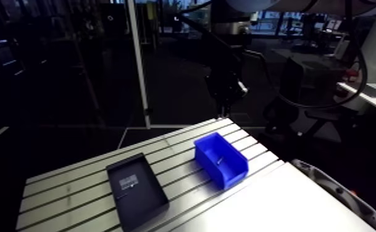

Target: Pick up the M10 bolt from the tray and put it into the blue bin.

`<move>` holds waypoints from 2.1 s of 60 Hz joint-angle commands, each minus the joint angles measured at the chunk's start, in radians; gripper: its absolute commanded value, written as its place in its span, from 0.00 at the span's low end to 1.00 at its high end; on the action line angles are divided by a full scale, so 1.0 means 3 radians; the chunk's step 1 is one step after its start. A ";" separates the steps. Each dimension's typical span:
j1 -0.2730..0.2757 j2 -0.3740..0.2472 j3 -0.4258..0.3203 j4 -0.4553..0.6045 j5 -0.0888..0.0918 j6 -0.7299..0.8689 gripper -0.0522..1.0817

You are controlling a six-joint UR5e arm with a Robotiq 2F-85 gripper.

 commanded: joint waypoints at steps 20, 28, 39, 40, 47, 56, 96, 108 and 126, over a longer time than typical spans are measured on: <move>-0.0026 0.0385 0.0036 -0.0308 -0.0013 0.0014 0.98; -0.0025 0.0462 0.0036 -0.0320 -0.0013 0.0024 0.97; -0.0010 0.0565 0.0064 -0.0442 -0.0018 0.0043 0.97; -0.0010 0.0576 0.0070 -0.0469 -0.0018 0.0058 0.97; -0.0010 0.0627 0.0106 -0.0577 -0.0014 0.0081 0.96; -0.0004 0.0663 0.0127 -0.0611 -0.0013 0.0099 0.96; 0.0066 0.0827 0.0357 -0.1069 -0.0018 0.0212 0.95; 0.0082 0.0894 0.0383 -0.1137 -0.0018 0.0224 0.95; 0.0082 0.0941 0.0393 -0.1271 -0.0023 0.0224 0.95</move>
